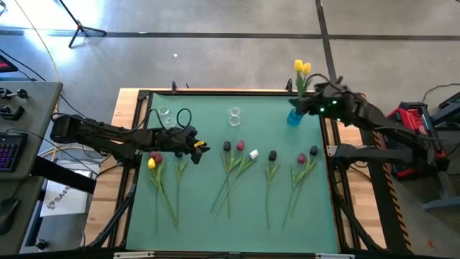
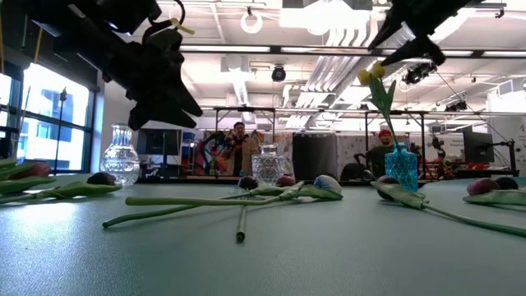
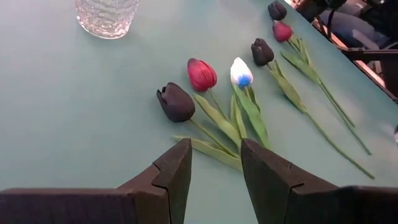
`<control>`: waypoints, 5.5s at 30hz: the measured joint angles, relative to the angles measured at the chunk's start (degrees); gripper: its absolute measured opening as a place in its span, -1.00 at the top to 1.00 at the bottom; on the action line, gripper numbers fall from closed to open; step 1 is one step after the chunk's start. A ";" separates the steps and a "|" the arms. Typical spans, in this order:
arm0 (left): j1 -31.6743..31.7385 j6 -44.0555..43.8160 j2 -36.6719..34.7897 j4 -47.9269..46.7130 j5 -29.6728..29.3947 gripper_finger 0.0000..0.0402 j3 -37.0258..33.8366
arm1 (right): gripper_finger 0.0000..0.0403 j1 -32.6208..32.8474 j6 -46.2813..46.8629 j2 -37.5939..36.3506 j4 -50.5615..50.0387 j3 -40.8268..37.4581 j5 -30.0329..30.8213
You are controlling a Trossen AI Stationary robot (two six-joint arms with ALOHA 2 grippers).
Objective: Sort flowers into vase by color
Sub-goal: Put the yellow tulip into the blue vase
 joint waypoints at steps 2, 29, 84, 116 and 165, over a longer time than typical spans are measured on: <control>0.00 -0.67 -1.73 -3.51 0.01 0.37 0.02 | 0.01 2.36 0.23 2.51 0.43 0.00 -0.16; -6.02 -33.11 -13.14 -61.86 7.97 0.75 12.79 | 0.01 20.40 7.06 27.23 14.59 -0.04 -0.09; -33.75 -84.94 15.96 -66.11 5.40 0.34 10.86 | 0.01 20.80 1.07 27.05 7.28 -0.04 3.06; -30.07 -59.72 0.82 -64.14 -21.19 0.99 24.53 | 0.01 20.99 7.27 27.05 26.88 -0.09 -12.39; -30.89 -74.76 1.86 -48.67 -8.13 0.72 4.76 | 0.01 32.64 13.50 27.05 19.29 -0.09 -2.13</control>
